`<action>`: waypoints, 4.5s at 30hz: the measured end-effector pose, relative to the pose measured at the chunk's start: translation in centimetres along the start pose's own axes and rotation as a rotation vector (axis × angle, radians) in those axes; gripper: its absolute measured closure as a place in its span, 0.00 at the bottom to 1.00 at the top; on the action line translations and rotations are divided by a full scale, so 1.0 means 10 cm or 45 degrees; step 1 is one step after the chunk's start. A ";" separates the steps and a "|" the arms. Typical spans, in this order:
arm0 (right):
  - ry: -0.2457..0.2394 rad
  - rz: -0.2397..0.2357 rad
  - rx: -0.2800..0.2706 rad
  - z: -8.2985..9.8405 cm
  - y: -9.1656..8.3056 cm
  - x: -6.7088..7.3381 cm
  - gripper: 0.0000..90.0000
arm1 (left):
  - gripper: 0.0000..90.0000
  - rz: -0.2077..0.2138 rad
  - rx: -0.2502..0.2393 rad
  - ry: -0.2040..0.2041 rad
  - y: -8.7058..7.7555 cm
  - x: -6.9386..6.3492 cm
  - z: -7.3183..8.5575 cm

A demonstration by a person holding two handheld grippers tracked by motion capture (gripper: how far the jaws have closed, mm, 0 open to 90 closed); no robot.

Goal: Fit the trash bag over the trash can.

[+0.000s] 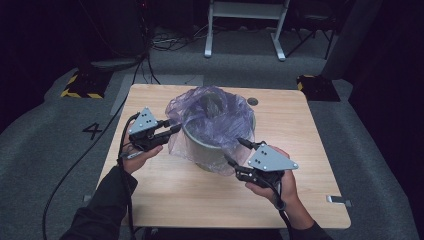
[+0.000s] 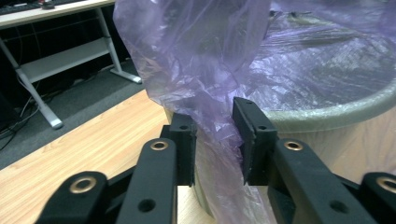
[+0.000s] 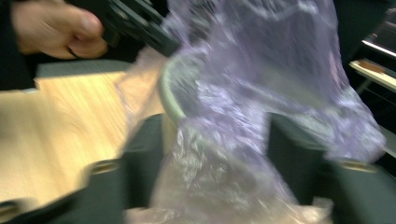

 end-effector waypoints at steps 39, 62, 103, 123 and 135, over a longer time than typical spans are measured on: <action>0.178 0.094 -0.124 0.42 -0.20 -0.43 0.31 | 0.79 -0.072 0.084 -0.047 0.22 0.17 0.11; 0.166 0.201 0.035 0.49 0.12 -0.79 0.96 | 0.17 0.003 -0.085 0.005 -0.47 0.03 -0.15; 0.512 0.051 0.266 1.07 0.99 -1.49 0.97 | 0.72 -0.163 0.118 -0.358 0.83 0.87 -0.27; 0.527 -0.071 0.324 1.44 1.04 -1.21 0.99 | 0.68 -0.057 0.230 -0.430 0.90 0.90 0.24; 0.457 -0.108 0.265 1.51 0.74 -0.97 0.92 | 0.49 -0.021 0.176 -0.358 0.39 0.77 0.43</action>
Point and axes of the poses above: each handheld gripper's, and its own axes: y roughly forward along the jaws, z roughly out of its underside, x roughly to its left, the point moved 3 cm from there along y, roughly forward along the jaws, and after that the axes turned 14 degrees about -y, right-handed, at the moved point
